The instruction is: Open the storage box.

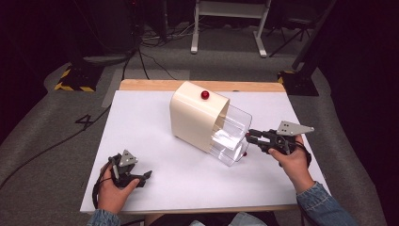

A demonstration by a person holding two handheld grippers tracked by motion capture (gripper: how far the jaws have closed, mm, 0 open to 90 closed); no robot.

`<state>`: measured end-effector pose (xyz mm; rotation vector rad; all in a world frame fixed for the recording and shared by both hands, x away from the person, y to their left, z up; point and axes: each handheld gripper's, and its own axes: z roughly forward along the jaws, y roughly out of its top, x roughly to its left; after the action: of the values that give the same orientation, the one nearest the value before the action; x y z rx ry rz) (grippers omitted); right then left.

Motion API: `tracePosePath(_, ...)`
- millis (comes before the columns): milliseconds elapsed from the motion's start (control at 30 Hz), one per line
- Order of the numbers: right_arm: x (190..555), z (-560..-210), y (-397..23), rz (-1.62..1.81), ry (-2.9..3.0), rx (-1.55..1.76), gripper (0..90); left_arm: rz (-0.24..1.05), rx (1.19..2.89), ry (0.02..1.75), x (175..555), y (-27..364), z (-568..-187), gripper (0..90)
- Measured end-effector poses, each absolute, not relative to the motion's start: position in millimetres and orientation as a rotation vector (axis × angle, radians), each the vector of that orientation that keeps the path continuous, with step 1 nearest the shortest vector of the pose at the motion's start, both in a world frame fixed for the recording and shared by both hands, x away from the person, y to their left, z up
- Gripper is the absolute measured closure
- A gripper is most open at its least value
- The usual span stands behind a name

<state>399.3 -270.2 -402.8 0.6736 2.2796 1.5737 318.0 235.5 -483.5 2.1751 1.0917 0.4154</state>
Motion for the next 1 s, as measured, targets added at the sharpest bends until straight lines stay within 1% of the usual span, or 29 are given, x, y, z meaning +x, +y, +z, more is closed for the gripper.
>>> tracePosePath(67, 400, -404, -270, 1.569, 2.291, 0.682, 65.5, 0.416, 2.175, 1.091, 318, 236, -484, 16.4)
tracePosePath(267, 398, -411, -271, 1.551, 2.31, 0.704, 58.3, 0.424, 2.171, 1.091, 317, 235, -484, 16.6)
tracePosePath(500, 394, -414, -278, 1.537, 2.316, 0.723, 53.7, 0.424, 2.17, 1.094, 317, 235, -484, 16.6)
tracePosePath(733, 384, -423, -297, 1.473, 2.334, 0.763, 50.3, 0.422, 2.171, 1.093, 317, 235, -484, 16.6)
tracePosePath(767, 380, -428, -305, 1.444, 2.341, 0.792, 48.2, 0.422, 2.171, 1.093, 317, 235, -484, 16.6)
tracePosePath(1000, 369, -446, -327, 1.33, 2.364, 0.866, 44.3, 0.417, 2.175, 1.092, 318, 235, -484, 16.5)
